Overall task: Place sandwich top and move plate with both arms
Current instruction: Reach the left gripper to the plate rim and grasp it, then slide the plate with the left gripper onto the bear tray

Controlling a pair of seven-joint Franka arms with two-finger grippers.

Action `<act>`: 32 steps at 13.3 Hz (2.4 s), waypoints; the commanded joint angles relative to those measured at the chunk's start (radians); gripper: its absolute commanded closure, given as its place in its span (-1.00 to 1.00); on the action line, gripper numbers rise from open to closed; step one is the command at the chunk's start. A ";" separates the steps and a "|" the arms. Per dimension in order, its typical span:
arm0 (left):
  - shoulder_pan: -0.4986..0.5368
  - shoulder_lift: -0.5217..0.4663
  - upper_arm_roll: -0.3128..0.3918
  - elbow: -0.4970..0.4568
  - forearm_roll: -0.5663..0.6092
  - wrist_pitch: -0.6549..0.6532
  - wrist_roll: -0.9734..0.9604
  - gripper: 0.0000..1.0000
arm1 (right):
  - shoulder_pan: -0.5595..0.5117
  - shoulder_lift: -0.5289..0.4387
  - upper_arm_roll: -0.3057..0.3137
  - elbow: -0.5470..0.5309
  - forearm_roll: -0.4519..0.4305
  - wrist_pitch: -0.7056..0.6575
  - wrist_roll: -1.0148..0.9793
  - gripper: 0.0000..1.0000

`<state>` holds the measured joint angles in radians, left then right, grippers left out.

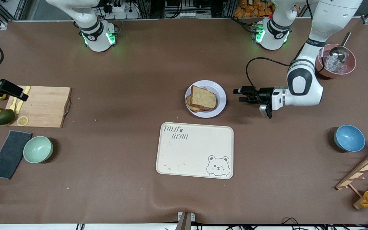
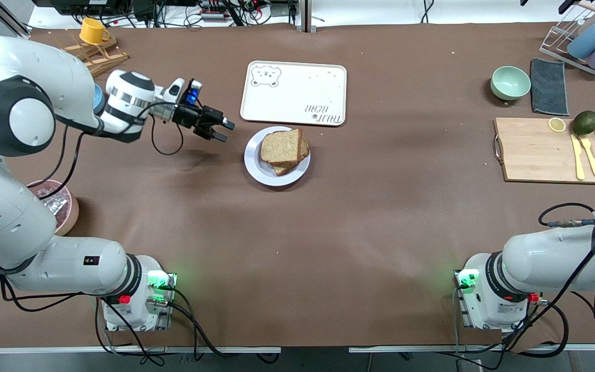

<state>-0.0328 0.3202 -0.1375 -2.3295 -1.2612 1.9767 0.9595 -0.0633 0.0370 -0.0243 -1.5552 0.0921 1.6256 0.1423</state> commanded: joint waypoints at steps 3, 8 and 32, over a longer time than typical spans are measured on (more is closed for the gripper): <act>-0.027 0.083 -0.007 -0.033 -0.197 0.025 0.207 -1.00 | 0.003 0.001 0.015 0.035 -0.038 -0.003 -0.004 -1.00; -0.059 0.155 -0.005 -0.019 -0.340 0.039 0.314 -1.00 | 0.028 0.000 0.023 0.053 -0.153 -0.001 0.006 -1.00; -0.099 0.249 -0.070 -0.018 -0.621 0.062 0.507 1.00 | 0.031 0.001 0.009 0.070 -0.100 -0.016 0.002 -1.00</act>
<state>-0.1317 0.5577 -0.1966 -2.3542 -1.8513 2.0332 1.4344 -0.0327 0.0371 -0.0151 -1.5023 -0.0219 1.6260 0.1431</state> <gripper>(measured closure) 0.877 0.000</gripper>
